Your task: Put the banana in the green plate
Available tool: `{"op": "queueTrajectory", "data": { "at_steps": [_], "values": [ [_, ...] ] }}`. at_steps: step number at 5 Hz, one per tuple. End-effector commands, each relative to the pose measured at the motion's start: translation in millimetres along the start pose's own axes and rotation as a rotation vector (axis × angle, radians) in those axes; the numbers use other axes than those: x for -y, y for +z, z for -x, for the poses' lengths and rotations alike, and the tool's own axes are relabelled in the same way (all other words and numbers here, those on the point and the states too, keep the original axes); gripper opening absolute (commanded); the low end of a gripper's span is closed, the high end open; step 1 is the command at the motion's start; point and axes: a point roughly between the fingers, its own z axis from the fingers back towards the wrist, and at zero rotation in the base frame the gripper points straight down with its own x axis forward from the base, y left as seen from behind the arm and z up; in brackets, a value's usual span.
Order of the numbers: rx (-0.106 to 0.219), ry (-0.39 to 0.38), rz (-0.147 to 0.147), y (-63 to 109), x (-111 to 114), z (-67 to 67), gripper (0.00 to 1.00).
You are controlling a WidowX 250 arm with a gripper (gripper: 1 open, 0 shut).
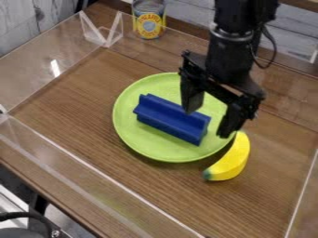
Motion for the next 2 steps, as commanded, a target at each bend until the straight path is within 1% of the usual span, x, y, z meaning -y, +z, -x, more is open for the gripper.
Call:
{"op": "queueTrajectory", "data": {
  "at_steps": [1,2],
  "values": [
    [0.083,-0.045,-0.009,10.5,11.0,-1.3,1.00],
    [0.094,-0.063,-0.006,3.4,18.5,-1.5,1.00]
  ]
}}
